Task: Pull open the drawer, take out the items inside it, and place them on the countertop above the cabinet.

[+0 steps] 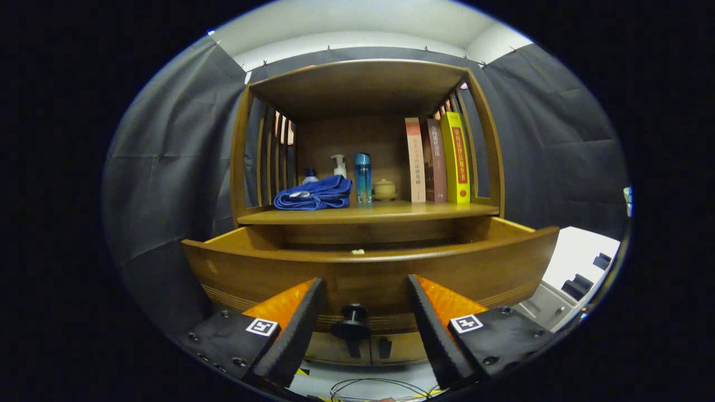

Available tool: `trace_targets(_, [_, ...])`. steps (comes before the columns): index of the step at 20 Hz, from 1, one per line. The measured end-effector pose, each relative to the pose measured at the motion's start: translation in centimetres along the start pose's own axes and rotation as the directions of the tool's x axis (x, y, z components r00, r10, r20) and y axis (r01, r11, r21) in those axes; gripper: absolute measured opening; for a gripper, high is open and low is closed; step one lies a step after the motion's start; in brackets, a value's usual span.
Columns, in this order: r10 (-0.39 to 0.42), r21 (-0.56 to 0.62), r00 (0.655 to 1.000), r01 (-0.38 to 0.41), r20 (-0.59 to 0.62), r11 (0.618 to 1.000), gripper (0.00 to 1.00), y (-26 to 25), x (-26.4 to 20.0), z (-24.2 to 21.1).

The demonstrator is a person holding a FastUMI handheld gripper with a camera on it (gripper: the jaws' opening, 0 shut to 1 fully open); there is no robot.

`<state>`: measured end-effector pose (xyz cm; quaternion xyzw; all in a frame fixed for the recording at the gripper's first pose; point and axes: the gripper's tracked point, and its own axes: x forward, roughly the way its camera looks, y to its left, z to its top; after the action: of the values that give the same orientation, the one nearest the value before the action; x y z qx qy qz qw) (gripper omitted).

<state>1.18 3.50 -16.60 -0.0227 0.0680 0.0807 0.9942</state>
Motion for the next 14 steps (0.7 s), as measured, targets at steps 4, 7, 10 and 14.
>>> trace_targets(4, [0.012,-0.008,1.0,-0.012,0.029,1.0,0.97,-0.5,0.6,5.9])
trace_targets(7, [0.059,-0.071,0.998,-0.06,-0.015,0.996,0.97,-0.2,4.4,9.7])
trace_targets(10, [0.11,-0.14,0.98,-0.134,-0.166,0.981,0.97,1.7,8.6,8.4])
trace_targets(14, [0.116,-0.124,0.882,-0.193,-0.456,0.973,0.98,3.1,12.8,1.7])
